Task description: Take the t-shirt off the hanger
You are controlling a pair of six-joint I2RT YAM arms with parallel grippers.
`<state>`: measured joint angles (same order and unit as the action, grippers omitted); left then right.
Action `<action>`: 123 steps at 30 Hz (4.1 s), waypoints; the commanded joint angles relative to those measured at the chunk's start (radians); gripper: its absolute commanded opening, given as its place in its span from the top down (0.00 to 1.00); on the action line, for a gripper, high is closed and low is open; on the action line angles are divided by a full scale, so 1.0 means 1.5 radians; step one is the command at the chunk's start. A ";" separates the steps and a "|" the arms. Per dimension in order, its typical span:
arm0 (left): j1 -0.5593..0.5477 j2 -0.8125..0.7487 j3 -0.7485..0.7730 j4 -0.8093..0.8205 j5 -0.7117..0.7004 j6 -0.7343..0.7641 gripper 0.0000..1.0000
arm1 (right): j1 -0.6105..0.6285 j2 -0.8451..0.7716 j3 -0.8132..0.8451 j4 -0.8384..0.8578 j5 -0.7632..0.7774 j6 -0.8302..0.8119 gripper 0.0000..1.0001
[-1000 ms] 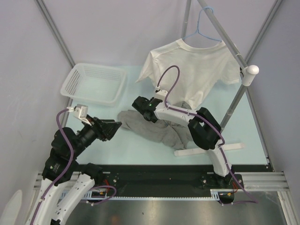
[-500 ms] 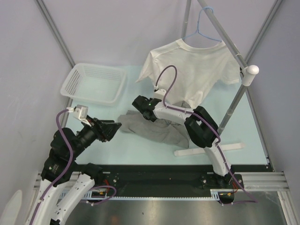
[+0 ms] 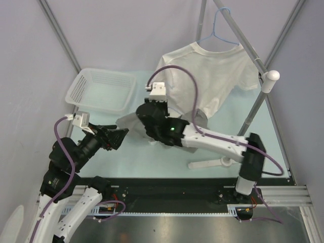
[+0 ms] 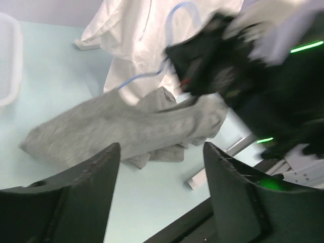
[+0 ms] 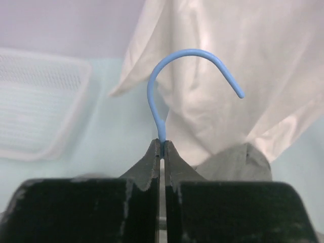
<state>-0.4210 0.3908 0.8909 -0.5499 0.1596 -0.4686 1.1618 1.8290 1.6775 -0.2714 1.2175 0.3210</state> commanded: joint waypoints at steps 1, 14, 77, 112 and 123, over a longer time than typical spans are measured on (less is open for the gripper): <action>-0.003 0.015 0.037 0.003 -0.008 0.012 0.16 | -0.018 -0.147 -0.068 0.363 0.011 -0.312 1.00; -0.003 0.067 0.059 -0.025 0.065 0.076 0.00 | -0.014 -0.326 -0.130 0.328 -0.031 -0.279 1.00; 0.010 -0.003 0.145 -0.158 -0.518 -0.086 1.00 | 0.036 -0.515 -0.249 0.135 0.146 0.182 1.00; 0.014 0.236 0.064 0.025 0.050 -0.040 0.12 | 0.025 -0.492 -0.231 0.189 -0.049 0.098 1.00; 0.013 0.030 0.116 -0.031 -0.247 0.023 0.00 | 0.016 -0.472 -0.223 0.184 -0.068 0.027 1.00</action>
<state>-0.4065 0.4236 0.9867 -0.5705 -0.0669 -0.5205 1.1927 1.1095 1.2930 -0.0261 1.1183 0.4271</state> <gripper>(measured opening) 0.996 0.020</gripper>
